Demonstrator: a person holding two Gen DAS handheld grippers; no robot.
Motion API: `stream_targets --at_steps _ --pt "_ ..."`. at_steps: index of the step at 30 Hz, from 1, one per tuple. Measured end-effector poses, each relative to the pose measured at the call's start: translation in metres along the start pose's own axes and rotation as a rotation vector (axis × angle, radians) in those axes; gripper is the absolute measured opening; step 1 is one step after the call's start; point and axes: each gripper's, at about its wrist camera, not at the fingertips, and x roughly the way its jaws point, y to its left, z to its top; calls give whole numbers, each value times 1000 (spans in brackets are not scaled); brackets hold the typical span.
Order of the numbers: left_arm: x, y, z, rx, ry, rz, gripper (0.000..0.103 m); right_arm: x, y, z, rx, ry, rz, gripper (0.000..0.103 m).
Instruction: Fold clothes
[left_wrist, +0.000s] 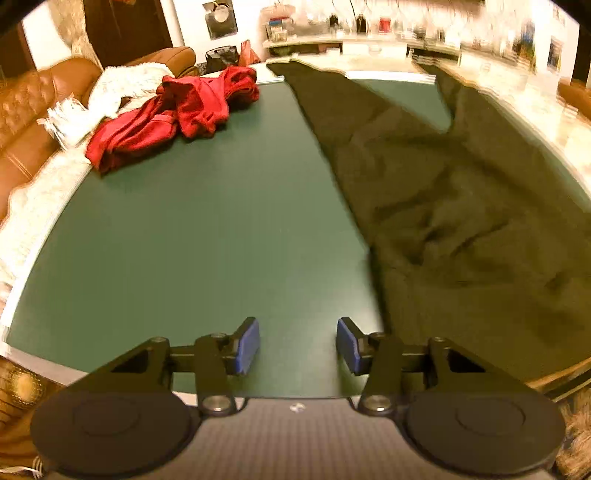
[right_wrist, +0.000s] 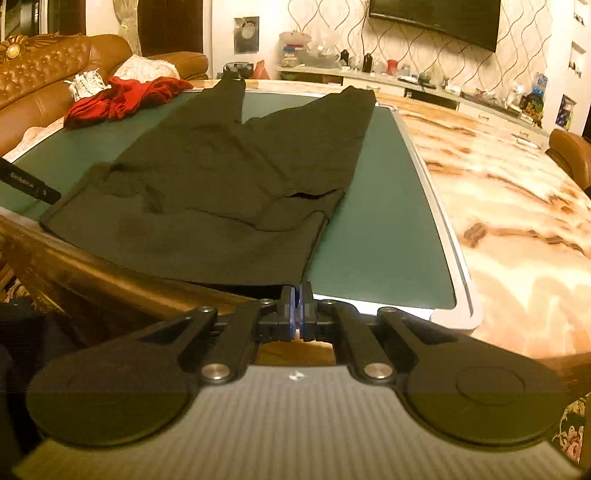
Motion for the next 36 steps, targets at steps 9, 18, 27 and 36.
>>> stream_targets --at_steps 9,18,27,36 --pt "-4 -60 14 167 -82 -89 71 -11 -15 1 112 15 0 34" --pt "22 -47 3 107 -25 -75 73 20 14 45 25 11 60 34" --pt "11 -14 -11 74 -30 -30 75 71 79 62 -86 65 178 34" --pt "5 -52 21 158 -123 -68 75 59 98 75 -117 43 272 34"
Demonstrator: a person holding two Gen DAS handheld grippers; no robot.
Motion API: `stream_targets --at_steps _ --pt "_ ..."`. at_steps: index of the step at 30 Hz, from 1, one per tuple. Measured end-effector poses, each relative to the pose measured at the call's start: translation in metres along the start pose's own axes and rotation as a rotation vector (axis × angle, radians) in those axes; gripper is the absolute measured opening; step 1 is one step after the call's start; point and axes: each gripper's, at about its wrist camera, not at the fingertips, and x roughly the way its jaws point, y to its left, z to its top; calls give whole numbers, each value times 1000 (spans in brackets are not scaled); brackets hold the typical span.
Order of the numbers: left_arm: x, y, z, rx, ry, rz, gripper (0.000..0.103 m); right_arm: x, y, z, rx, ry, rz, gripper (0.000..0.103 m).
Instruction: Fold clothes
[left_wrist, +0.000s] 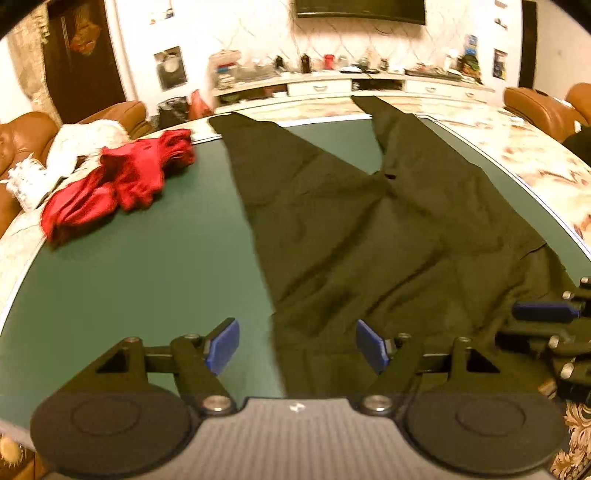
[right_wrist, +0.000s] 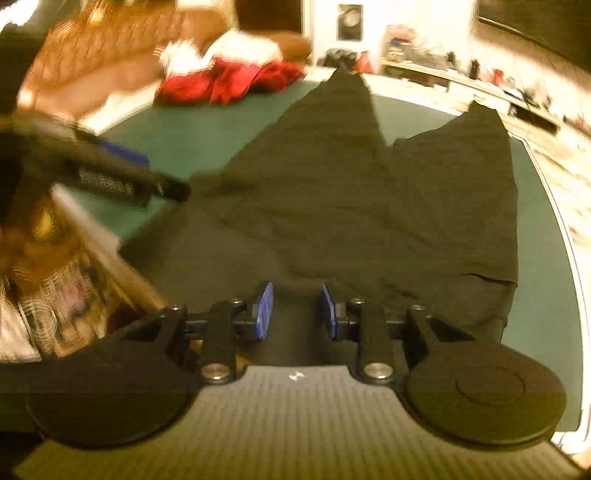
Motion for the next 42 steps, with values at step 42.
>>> stream_targets --at_steps 42 --pt "-5 -1 -13 0 47 -83 90 -43 -103 -23 325 37 -79 34"
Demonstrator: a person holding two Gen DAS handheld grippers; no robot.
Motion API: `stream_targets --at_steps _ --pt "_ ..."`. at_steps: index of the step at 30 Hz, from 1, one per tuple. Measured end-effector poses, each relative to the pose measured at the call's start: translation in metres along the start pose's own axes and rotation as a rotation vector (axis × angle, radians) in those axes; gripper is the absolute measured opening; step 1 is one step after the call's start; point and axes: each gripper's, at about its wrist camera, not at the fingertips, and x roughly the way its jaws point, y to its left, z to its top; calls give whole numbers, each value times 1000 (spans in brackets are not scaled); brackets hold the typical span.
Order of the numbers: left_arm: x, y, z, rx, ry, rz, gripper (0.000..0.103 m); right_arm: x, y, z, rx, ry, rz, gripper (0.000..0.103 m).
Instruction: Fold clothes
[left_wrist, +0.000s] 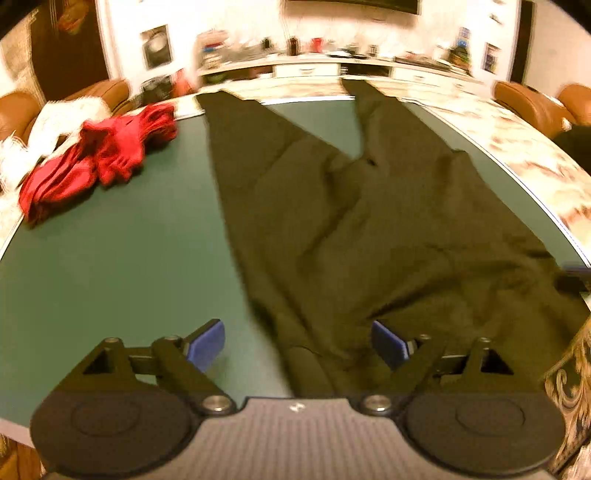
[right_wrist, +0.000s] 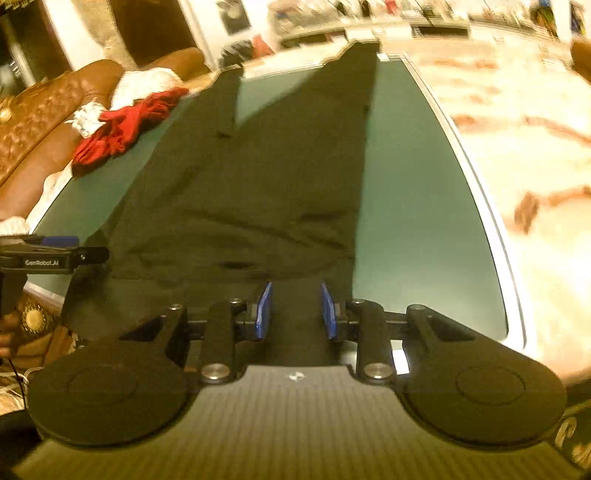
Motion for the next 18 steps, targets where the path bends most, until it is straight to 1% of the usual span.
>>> stream_targets --at_steps 1,3,6,7,10,12,13,14,15,16,18 --pt "-2 -4 -3 21 2 -1 90 -1 5 2 -22 -8 -3 34" --pt "-2 -9 -8 48 15 -3 90 3 9 5 -46 5 -12 34" --pt "5 -10 -19 68 58 32 91 7 9 -1 -74 37 -36 34" --pt "3 -5 -22 46 52 14 90 7 8 -5 -77 46 -43 34" --pt "-2 7 -28 -27 66 -31 90 -3 5 -15 -80 44 -27 34" --pt "-7 14 -31 -68 70 -51 90 -11 0 -16 -44 32 -13 34" --pt "-10 17 -33 -87 72 -62 90 -14 -4 -14 -15 17 -22 34" --pt "-12 19 -34 -100 75 -74 91 -17 -8 -12 13 5 -31 37" --pt "-14 20 -35 -112 81 -93 91 -17 -13 -11 41 -1 -38 43" --pt "-15 20 -35 -117 86 -98 91 -17 -19 -10 69 -4 -41 44" --pt "-15 19 -36 -121 92 -96 91 -11 -29 -10 132 20 2 45"
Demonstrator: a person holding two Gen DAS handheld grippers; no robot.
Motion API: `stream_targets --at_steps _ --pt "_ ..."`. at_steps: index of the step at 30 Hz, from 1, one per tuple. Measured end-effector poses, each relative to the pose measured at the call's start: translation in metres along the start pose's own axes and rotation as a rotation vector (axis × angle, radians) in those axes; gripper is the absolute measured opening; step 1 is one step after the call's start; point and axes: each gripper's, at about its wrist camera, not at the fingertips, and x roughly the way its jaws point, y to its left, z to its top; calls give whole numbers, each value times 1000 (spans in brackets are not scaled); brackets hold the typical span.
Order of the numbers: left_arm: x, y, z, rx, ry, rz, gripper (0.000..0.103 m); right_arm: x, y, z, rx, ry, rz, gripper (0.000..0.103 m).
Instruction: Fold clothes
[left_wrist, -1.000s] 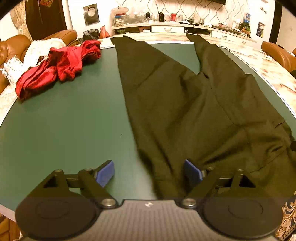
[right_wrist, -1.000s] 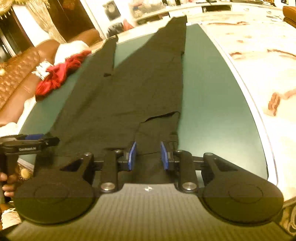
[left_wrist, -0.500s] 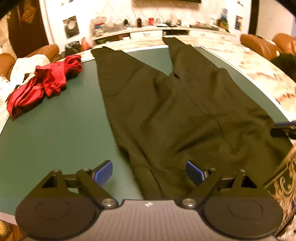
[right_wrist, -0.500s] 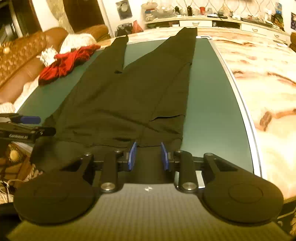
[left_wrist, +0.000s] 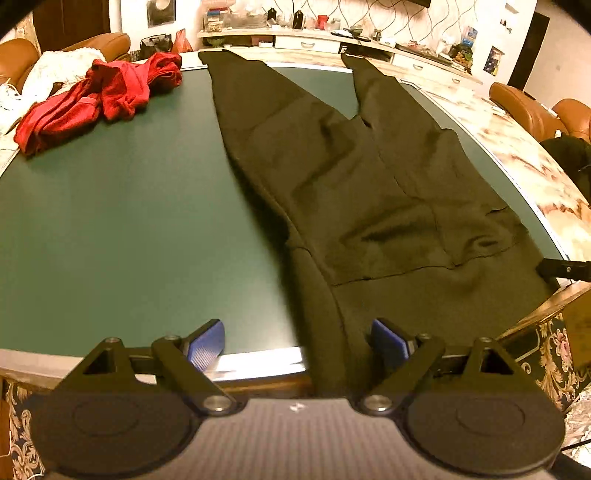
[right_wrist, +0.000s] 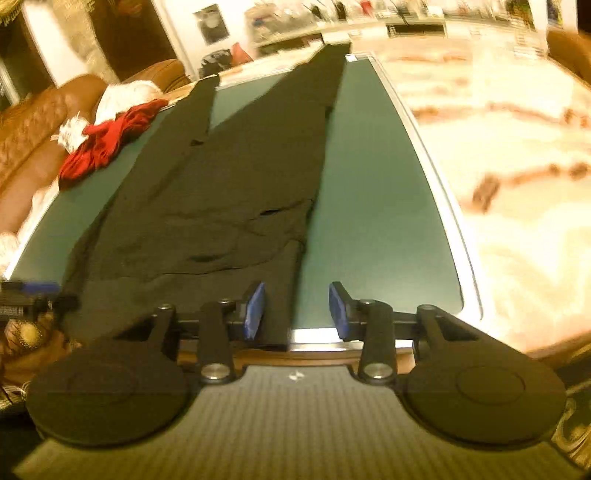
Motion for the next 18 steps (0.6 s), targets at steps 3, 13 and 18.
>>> stream_targets --at_steps 3,13,18 --pt "2 -1 -2 -6 6 13 90 5 -6 -1 53 0 48 45" --pt "-6 6 -7 -72 -43 42 57 10 -16 2 124 43 139 10" --pt "-12 4 0 -101 -54 -13 5 -10 -15 12 116 -12 144 6"
